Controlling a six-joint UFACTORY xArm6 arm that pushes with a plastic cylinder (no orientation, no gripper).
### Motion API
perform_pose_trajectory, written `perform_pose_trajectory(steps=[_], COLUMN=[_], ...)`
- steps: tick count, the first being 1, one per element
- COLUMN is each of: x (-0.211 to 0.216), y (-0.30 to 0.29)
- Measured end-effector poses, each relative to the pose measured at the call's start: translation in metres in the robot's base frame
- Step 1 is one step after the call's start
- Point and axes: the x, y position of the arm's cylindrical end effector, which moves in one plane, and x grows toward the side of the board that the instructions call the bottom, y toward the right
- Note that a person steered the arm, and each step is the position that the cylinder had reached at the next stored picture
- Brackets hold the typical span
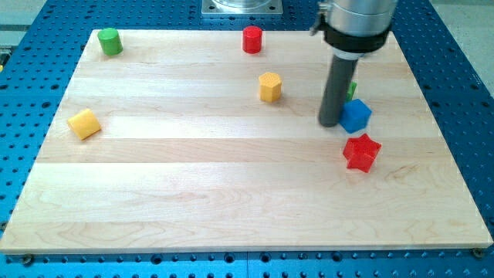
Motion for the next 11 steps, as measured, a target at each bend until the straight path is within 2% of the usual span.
perform_pose_trajectory(steps=[1, 2, 3, 4, 5, 6, 7, 8, 9, 11], x=[0.001, 0.039, 0.032, -0.021, -0.068, 0.002, 0.067, 0.015, -0.034, -0.011], y=[0.049, 0.045, 0.006, 0.048, 0.048, -0.024, -0.029, 0.018, 0.014, -0.084])
